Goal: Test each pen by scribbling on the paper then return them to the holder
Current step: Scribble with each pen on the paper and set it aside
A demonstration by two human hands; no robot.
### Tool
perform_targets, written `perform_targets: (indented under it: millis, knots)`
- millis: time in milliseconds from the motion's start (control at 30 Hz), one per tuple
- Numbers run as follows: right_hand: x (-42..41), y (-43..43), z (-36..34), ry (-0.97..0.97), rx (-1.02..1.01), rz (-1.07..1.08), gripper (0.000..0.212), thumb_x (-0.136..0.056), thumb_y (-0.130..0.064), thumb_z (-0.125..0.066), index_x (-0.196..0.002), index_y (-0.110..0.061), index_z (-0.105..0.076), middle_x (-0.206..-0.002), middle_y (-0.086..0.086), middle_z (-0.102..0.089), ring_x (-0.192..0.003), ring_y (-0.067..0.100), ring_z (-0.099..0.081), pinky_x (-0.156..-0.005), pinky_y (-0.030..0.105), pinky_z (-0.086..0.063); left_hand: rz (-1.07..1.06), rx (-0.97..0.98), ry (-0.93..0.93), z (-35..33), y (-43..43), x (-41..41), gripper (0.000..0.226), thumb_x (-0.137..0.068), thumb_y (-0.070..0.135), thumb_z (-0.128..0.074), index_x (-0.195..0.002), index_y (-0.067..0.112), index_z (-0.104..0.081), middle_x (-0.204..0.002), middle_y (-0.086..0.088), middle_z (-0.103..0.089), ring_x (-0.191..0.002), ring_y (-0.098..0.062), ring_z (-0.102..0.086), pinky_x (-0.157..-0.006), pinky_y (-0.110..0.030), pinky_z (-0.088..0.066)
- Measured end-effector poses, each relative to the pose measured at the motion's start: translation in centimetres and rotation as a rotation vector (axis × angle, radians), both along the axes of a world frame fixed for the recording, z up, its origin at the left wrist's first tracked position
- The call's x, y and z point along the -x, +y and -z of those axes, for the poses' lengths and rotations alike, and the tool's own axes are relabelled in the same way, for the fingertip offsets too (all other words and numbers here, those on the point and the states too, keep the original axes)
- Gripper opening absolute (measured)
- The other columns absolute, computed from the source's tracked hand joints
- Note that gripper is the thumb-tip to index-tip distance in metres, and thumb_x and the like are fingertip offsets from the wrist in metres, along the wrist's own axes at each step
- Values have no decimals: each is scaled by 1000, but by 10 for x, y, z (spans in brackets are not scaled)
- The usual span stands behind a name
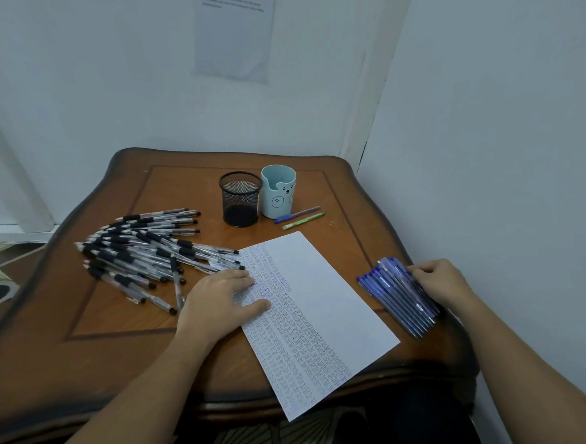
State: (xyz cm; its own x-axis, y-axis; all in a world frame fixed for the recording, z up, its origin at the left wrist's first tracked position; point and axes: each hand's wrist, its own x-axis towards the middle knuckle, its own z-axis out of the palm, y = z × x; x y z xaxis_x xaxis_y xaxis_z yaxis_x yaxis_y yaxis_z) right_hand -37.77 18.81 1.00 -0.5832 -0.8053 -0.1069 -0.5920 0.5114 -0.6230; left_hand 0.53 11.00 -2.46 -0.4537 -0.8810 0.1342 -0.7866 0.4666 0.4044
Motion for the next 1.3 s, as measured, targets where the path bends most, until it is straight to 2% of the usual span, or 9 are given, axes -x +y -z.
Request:
perform_targets:
  millis: [167,267,433,600,767,967,1100,1167,1300]
  knots:
    - [-1,-2,-3,18,32,21,27,-97,-18,-56,-118,-10,-72,-121,11,-70,-107,24,-62,-100,43,-49,4,1,-5,-2,1,0,99,-59,89,-27,-129,28,-61,-141,13,-52,-134,-3,-40,-109,-30,-31]
    - [-13,-12,-7,152,66,1,27,-99,-28,-55,-117,-17,-72,-118,7,-70,-105,24,-61,-103,49,-44,5,-1,-7,-5,2,1,100,-59,88,-25,-130,28,-60,-142,12,-51,-134,-5,-40,-110,-32,-31]
    - [-62,-54,-9,254,168,-205,25,-99,-25,-58,-120,-20,-71,-118,3,-66,-107,22,-59,-103,46,-45,24,-29,-40,-8,3,1,96,-64,87,-24,-134,30,-56,-145,14,-47,-135,-3,-37,-109,-29,-29]
    - [-110,-113,-2,190,74,-422,32,-101,-14,-54,-130,-21,-65,-141,2,-55,-127,23,-52,-109,35,-40,14,-47,-71,-7,2,1,70,-81,77,-45,-136,34,-51,-147,15,-41,-133,-5,-36,-108,-30,-30]
    - [-133,-160,7,260,-56,-416,45,-105,-18,-46,-142,-43,-50,-154,4,-36,-137,28,-31,-113,45,-29,8,-37,-50,-1,-3,-1,70,-79,79,-44,-134,36,-53,-144,17,-42,-130,-4,-37,-106,-29,-29]
    - [-130,-169,12,295,18,-382,8,-100,-28,-58,-101,-33,-64,-133,7,-43,-128,28,-33,-104,42,-34,-2,-7,-15,5,-7,-1,82,-70,85,-33,-129,35,-58,-136,17,-49,-125,-3,-42,-105,-29,-32]
    - [-129,-160,8,602,62,-541,17,-107,-26,-40,-116,-26,-54,-117,1,-59,-113,23,-50,-89,38,-26,-8,-3,-7,5,-7,-1,83,-69,86,-32,-128,35,-58,-136,17,-49,-125,-3,-43,-105,-30,-32]
    - [-133,-152,-1,473,155,-603,13,-107,-29,-39,-114,-26,-50,-106,-1,-63,-97,18,-55,-85,37,-33,-7,-4,-5,5,-6,-1,83,-68,86,-32,-129,35,-59,-137,17,-50,-125,-4,-43,-105,-31,-33]
    - [-145,-125,-16,-29,303,-523,19,-103,-37,-50,-99,-21,-59,-91,-7,-64,-83,11,-59,-73,32,-47,-8,-6,2,4,-5,-1,86,-66,86,-30,-129,34,-59,-137,17,-50,-125,-4,-43,-105,-31,-33]
